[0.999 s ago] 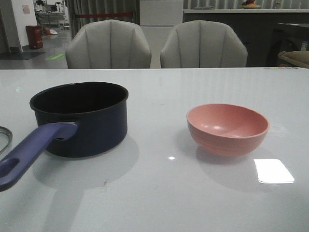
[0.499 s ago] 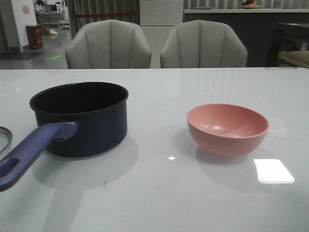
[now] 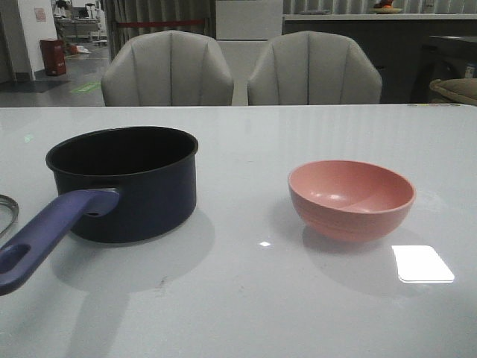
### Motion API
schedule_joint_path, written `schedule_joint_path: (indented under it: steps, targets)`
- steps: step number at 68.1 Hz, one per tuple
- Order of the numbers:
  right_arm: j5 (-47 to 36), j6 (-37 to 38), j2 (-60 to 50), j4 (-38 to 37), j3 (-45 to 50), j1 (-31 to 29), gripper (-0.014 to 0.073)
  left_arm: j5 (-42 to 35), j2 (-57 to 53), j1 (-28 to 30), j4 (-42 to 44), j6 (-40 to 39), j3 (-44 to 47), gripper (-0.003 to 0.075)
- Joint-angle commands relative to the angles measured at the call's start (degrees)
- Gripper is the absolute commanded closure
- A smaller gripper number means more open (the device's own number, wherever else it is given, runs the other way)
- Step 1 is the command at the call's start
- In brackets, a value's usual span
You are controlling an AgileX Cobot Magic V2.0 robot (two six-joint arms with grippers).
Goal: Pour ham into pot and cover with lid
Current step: 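Move the left gripper over the glass lid and grasp its knob, then lift the glass lid and carry it over the pot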
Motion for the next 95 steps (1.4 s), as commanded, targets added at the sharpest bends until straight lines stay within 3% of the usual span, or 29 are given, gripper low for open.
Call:
schedule_joint_path:
  steps: [1,24,44,56,76,95]
  targets:
    - [-4.9,-0.4,0.4,0.0,-1.6,0.1,0.0435,-0.9,-2.5,0.1,-0.4,-0.2,-1.6,0.0381]
    - [-4.9,-0.4,0.4,0.0,-1.6,0.1,0.0435,4.6,-2.7,0.1,-0.4,-0.2,-7.6,0.0463]
    - [-4.9,-0.4,0.4,0.0,-1.6,0.1,0.0435,9.8,-4.9,-1.5,-3.4,1.4,-19.5,0.0463]
    - [-4.9,-0.4,0.4,0.0,-1.6,0.1,0.0435,11.0,-5.1,-7.4,-10.4,5.4,-25.7,0.0463]
    - [-4.9,-0.4,0.4,0.0,-1.6,0.1,0.0435,11.1,-3.6,-21.4,-8.9,5.5,-28.8,0.0463]
    - [-4.9,-0.4,0.4,0.0,-1.6,0.1,0.0435,13.9,0.3,-25.9,-7.4,5.5,-29.2,0.0463]
